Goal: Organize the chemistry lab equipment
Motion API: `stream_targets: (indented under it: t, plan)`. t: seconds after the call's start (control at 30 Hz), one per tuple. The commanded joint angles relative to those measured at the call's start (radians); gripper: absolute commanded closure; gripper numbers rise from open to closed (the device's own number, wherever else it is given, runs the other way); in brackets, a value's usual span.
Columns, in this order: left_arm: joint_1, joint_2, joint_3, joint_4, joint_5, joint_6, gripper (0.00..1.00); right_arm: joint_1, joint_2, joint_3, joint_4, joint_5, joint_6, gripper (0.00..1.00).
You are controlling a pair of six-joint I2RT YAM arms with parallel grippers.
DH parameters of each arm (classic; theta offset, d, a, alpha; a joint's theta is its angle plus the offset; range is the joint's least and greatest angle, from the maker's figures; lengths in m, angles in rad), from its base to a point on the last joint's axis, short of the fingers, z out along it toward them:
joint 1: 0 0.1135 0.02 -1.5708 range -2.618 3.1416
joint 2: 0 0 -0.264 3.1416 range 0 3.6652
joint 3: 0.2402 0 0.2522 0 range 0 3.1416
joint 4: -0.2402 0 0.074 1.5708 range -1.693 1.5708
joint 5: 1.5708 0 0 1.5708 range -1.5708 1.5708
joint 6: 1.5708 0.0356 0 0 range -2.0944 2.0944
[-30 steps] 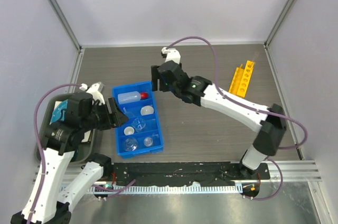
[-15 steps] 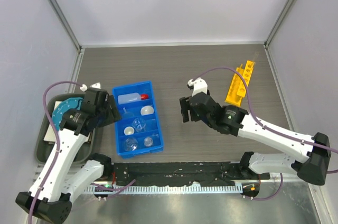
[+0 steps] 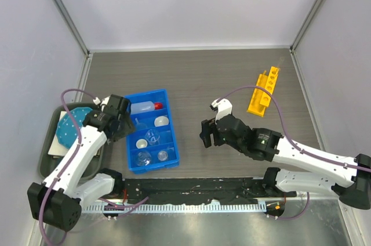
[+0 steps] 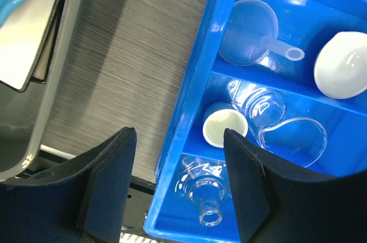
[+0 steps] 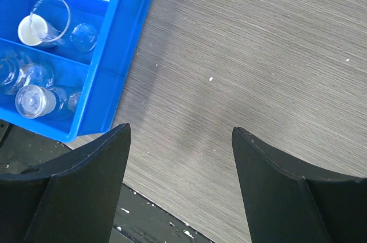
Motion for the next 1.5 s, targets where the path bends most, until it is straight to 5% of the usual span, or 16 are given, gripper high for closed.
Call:
stream_targets:
  t: [0.0,0.53,0.63,0.87,1.07,1.47]
  plan:
    - [-0.004,0.007,-0.039,0.108,0.012,-0.075,0.34,0.012,-0.061,-0.005,0.037,-0.015,0.008,0.23]
    - [-0.003,0.163,-0.108,0.278,0.007,-0.152,0.41,0.018,-0.219,-0.066,0.008,-0.03,0.004,0.23]
    - [-0.004,0.186,-0.11,0.298,0.021,-0.152,0.49,0.018,-0.23,-0.076,0.011,-0.027,0.004,0.23]
    - [-0.004,0.213,-0.139,0.365,0.076,-0.165,0.86,0.018,-0.227,-0.083,0.016,-0.023,-0.001,0.23]
    - [-0.027,0.266,-0.128,0.407,0.111,-0.175,0.96,0.018,-0.216,-0.088,0.014,-0.021,-0.001,0.23]
    - [-0.226,0.631,0.192,0.448,0.111,-0.196,1.0,0.018,-0.235,-0.091,-0.032,0.016,0.019,0.23]
